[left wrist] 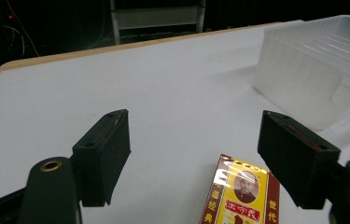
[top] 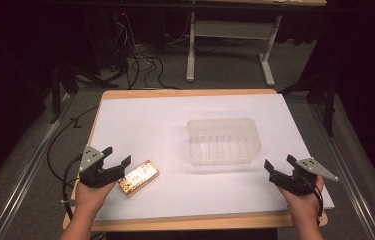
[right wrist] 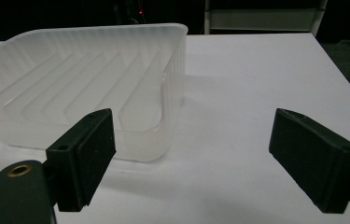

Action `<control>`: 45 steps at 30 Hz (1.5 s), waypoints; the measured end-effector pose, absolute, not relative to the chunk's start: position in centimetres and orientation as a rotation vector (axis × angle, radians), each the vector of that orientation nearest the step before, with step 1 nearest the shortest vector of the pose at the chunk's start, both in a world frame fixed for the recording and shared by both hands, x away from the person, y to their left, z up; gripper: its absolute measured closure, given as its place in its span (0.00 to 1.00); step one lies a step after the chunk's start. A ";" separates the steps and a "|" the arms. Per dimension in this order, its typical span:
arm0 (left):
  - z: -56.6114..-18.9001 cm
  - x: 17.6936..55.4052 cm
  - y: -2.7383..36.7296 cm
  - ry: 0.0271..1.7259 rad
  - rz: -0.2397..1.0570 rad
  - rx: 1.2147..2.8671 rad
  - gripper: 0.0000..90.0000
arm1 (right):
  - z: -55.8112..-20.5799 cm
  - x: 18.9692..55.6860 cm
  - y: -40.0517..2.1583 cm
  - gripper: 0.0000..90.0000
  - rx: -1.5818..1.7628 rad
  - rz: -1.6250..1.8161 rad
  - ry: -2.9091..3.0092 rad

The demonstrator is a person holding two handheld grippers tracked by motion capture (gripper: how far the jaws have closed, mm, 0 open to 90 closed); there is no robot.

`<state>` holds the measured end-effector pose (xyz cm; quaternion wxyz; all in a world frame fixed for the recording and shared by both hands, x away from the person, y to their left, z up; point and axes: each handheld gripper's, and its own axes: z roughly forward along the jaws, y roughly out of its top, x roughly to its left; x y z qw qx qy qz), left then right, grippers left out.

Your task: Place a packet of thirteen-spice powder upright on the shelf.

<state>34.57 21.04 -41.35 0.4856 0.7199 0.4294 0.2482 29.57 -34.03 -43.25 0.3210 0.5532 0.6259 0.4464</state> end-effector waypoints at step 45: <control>-44.2 36.0 16.8 0.952 0.516 2.172 0.11 | -43.4 29.5 -32.9 0.18 1.345 1.198 1.781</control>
